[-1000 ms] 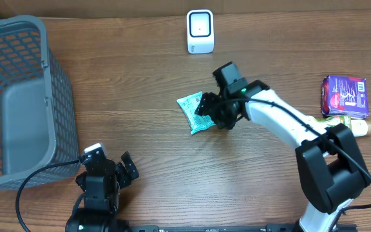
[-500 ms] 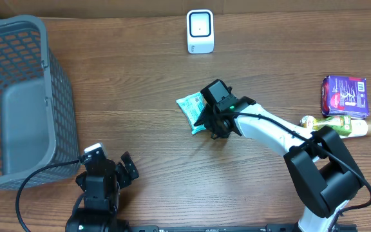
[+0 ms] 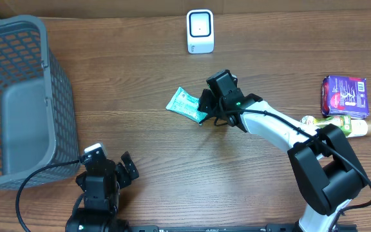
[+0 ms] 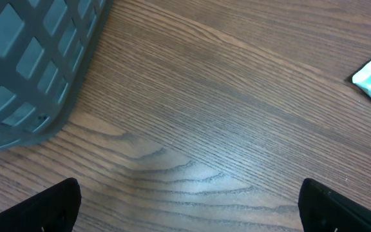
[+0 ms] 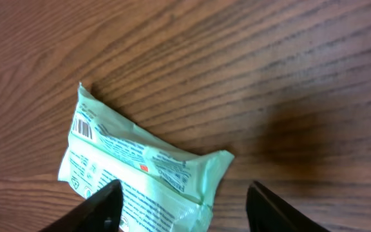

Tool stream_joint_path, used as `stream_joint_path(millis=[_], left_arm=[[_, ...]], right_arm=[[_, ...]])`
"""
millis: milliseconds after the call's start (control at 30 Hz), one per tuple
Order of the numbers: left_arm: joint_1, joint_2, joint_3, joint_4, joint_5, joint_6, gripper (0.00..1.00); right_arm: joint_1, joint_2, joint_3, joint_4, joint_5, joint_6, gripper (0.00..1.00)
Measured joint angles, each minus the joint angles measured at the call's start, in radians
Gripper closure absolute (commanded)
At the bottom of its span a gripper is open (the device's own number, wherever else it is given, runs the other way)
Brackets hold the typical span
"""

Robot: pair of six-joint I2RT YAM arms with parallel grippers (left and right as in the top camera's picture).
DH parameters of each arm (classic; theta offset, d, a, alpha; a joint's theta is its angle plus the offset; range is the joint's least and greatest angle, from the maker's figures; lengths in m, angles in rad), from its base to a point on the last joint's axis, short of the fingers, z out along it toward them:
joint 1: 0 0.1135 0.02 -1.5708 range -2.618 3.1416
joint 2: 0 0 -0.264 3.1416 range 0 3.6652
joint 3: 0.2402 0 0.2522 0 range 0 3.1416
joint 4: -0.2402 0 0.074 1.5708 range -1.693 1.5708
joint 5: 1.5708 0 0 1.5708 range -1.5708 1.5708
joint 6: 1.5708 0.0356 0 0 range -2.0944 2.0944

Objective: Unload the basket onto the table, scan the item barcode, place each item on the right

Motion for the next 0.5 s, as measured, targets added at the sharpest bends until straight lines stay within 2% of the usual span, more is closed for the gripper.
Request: stream_joint_path(millis=[100,233,500], left_arm=[[0.0,0.0,0.0,0.0,0.0,0.0,0.0],[0.0,0.0,0.0,0.0,0.0,0.0,0.01],[0.0,0.0,0.0,0.0,0.0,0.0,0.0]], right_arm=[[0.0,0.001,0.0,0.002,-0.026,-0.005,0.3],[0.001,0.022,0.0,0.037,-0.053,0.021,0.3],[0.001,0.095,0.001,0.133,-0.142,0.093,0.38]])
